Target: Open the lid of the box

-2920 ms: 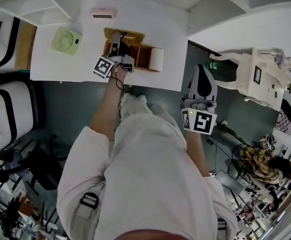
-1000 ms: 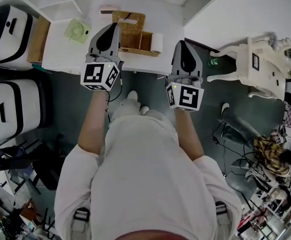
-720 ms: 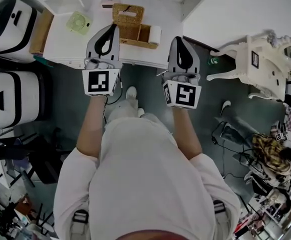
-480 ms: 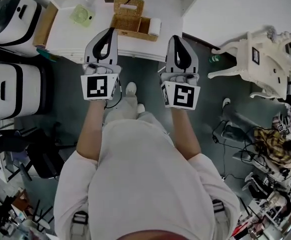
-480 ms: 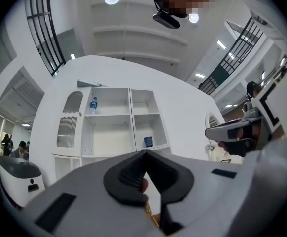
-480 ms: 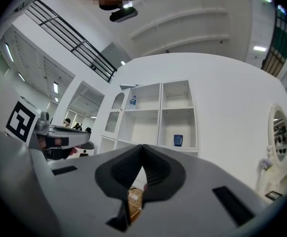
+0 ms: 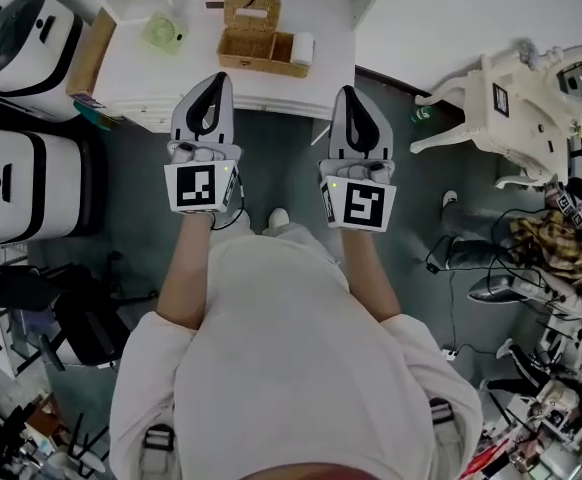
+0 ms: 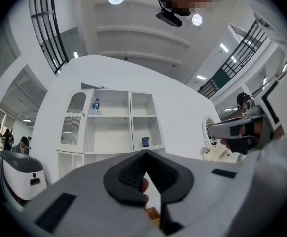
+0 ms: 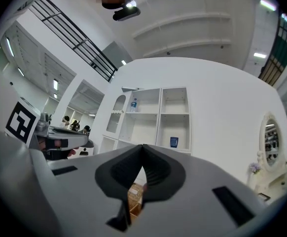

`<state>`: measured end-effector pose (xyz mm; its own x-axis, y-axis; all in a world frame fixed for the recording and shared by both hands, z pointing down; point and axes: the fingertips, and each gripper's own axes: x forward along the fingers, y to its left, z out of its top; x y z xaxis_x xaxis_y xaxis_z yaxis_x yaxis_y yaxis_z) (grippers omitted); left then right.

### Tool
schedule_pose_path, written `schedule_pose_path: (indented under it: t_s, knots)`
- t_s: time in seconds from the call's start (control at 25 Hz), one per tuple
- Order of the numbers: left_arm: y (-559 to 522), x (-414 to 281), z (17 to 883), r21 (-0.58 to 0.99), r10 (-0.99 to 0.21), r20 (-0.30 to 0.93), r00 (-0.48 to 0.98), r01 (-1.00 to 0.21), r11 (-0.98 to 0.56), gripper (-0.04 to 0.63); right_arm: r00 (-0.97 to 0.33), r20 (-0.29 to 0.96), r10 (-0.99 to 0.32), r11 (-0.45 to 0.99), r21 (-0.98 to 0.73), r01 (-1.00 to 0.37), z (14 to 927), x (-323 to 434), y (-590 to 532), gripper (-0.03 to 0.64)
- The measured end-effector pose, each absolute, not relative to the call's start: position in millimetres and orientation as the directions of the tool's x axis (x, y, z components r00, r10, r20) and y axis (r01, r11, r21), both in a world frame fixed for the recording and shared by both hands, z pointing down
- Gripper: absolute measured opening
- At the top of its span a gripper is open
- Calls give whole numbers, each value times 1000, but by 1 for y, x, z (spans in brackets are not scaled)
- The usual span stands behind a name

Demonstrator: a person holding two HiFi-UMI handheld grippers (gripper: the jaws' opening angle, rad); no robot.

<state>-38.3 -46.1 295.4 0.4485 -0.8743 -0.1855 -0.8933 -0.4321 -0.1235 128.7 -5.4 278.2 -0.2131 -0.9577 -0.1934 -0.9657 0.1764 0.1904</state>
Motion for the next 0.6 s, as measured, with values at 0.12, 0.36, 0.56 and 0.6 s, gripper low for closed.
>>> schedule_pose_path:
  t_s: [0.12,0.36,0.56,0.6]
  knots:
    - [-45,-42,295,-123,-870,-178,459,-888,-443,-11,-200,-191,-961,163,191,-968,276,124,-1,-3]
    - [-45,-51,285,-131,-852,-189,488,-873,-470,-11,-183,-203,-962,143,197,-970,270,108,3,-3]
    - [-45,-51,280,-141,-841,-180,510,-860,-491,-11,-176,-212,-961,130,216,-968,266,101,1,-3]
    - [-46,-52,280,-140,-841,-179,511,-859,-492,-11,-176,-216,-960,126,224,-966,266,101,0,-3]
